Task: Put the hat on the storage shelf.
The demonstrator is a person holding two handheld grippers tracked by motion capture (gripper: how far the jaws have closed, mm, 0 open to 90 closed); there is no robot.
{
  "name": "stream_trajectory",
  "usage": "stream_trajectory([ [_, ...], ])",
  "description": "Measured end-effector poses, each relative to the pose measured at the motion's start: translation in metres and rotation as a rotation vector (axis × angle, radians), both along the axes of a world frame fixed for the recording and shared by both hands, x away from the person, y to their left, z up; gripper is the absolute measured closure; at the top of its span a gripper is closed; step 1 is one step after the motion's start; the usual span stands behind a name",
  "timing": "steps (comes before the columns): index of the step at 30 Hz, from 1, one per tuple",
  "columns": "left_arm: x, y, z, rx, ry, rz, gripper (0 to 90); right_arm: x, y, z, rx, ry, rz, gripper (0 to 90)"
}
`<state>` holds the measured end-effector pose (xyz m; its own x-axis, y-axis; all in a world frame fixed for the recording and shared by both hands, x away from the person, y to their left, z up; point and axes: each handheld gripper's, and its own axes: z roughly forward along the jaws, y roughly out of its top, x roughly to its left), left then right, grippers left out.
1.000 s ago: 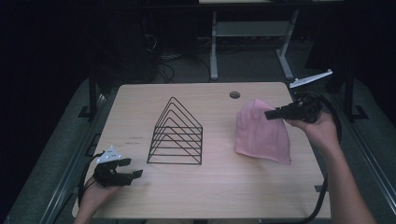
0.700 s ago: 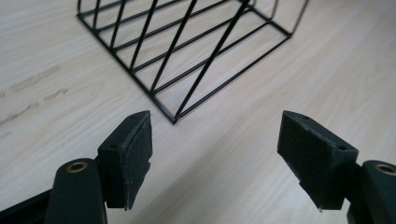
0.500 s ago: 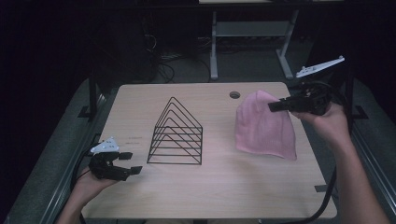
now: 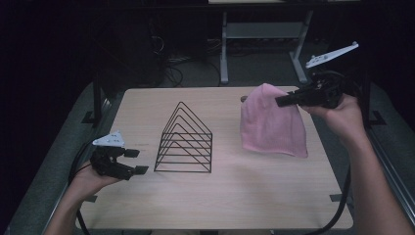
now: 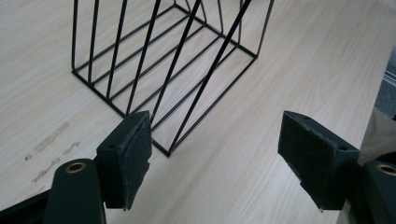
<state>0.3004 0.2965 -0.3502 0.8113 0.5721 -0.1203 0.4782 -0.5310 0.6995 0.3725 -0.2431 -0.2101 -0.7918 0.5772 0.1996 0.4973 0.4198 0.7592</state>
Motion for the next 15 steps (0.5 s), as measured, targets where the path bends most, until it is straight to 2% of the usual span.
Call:
stream_trajectory([
  [3,0.002,-0.003,0.004,-0.005,-0.001,-0.012,25.9,0.000,0.003,0.005,0.002,-0.009,0.004,80.9],
  [6,0.004,-0.006,0.012,-0.011,-0.003,-0.028,25.9,0.001,0.013,0.017,0.002,-0.033,0.024,80.9],
  [9,0.007,-0.008,0.018,-0.003,-0.009,-0.041,25.9,0.001,0.018,0.023,0.004,-0.041,0.036,80.9],
  [15,0.011,-0.012,0.029,-0.021,-0.002,-0.064,25.5,0.001,0.036,0.040,0.003,-0.064,0.067,80.7],
])
